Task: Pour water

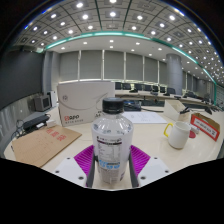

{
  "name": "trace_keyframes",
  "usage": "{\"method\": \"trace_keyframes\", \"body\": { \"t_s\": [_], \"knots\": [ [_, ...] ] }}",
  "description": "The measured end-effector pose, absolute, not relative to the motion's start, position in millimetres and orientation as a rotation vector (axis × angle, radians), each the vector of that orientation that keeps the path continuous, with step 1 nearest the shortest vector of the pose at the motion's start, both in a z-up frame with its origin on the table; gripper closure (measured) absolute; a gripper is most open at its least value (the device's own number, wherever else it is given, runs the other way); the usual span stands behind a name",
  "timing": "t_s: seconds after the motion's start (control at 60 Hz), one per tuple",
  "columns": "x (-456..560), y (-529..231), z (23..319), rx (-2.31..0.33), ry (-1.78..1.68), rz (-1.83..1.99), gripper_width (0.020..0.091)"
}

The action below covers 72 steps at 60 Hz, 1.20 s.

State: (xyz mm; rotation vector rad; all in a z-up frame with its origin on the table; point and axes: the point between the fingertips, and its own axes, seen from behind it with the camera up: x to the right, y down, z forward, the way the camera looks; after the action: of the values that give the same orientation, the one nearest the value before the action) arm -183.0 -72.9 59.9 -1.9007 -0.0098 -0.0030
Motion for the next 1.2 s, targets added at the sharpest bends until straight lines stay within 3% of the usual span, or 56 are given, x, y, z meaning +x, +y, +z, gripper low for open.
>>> {"method": "trace_keyframes", "body": {
  "t_s": [0.133, 0.25, 0.383, 0.483, 0.667, 0.983, 1.05, 1.2],
  "knots": [
    [-181.2, -75.2, 59.2, -1.918, -0.004, 0.000, 0.0682],
    [-186.4, -73.6, 71.3, -1.929, -0.008, 0.054, 0.0697],
    [-178.4, -68.0, 117.2, -1.880, 0.087, 0.219, 0.0695],
    [-167.2, -55.6, 161.8, -1.823, 0.297, 0.475, 0.0697],
    [-107.8, -21.2, 215.3, -1.636, 0.710, 0.955, 0.0697],
    [-22.7, 14.0, 197.2, -1.227, 1.343, 1.625, 0.0701],
    [-15.3, 31.1, 177.2, -1.183, 1.429, 1.695, 0.0699],
    [-16.3, 32.7, 163.3, -1.160, 1.504, 1.765, 0.0696]
  ]
}}
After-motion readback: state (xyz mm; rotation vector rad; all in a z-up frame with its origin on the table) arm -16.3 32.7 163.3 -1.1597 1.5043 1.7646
